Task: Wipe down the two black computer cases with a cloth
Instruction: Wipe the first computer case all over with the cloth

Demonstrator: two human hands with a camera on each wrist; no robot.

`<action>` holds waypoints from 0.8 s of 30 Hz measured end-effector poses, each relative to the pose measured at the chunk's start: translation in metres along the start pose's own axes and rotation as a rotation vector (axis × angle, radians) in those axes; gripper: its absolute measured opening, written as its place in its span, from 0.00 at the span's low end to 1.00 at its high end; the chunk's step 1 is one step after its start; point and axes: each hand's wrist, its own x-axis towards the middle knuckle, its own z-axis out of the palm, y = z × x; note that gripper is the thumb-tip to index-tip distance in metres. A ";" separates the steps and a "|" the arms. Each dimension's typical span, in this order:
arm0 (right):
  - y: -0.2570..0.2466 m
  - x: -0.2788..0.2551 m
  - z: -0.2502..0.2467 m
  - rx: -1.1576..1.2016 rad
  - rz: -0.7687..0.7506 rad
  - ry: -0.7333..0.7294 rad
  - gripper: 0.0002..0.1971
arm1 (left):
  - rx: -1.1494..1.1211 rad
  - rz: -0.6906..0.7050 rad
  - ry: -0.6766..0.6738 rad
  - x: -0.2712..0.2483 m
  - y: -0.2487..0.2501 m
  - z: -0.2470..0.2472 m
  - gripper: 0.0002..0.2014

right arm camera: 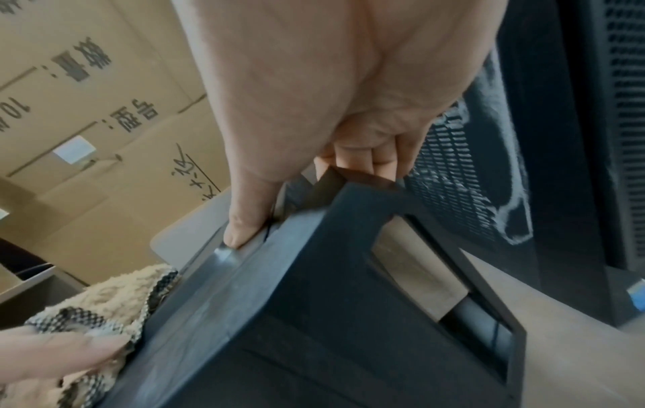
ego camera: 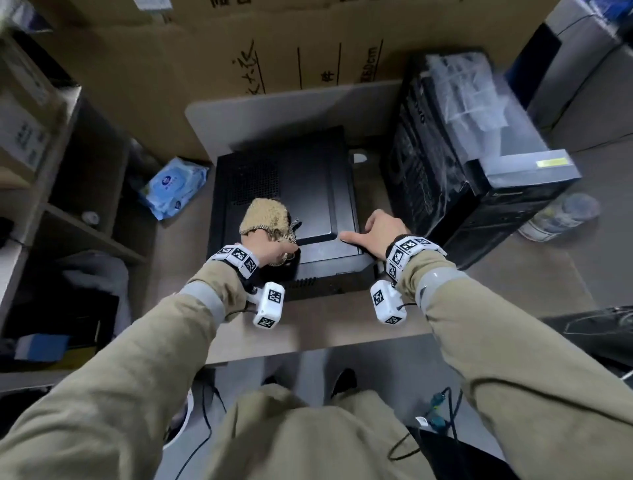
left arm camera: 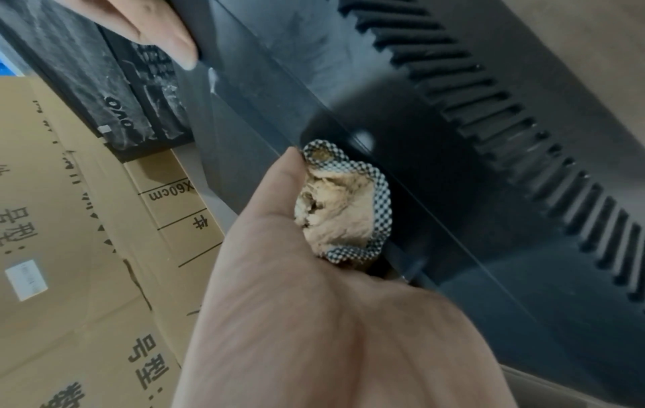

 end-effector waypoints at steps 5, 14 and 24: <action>-0.063 -0.022 -0.006 -0.057 0.016 0.218 0.39 | -0.253 0.050 -0.051 0.011 -0.032 -0.025 0.43; -0.209 -0.068 0.018 -0.100 -0.168 0.383 0.23 | -0.731 0.200 -0.139 0.043 -0.130 -0.067 0.43; -0.286 -0.093 0.058 -0.081 -0.353 0.295 0.14 | -1.054 0.430 -0.236 -0.050 -0.145 -0.133 0.29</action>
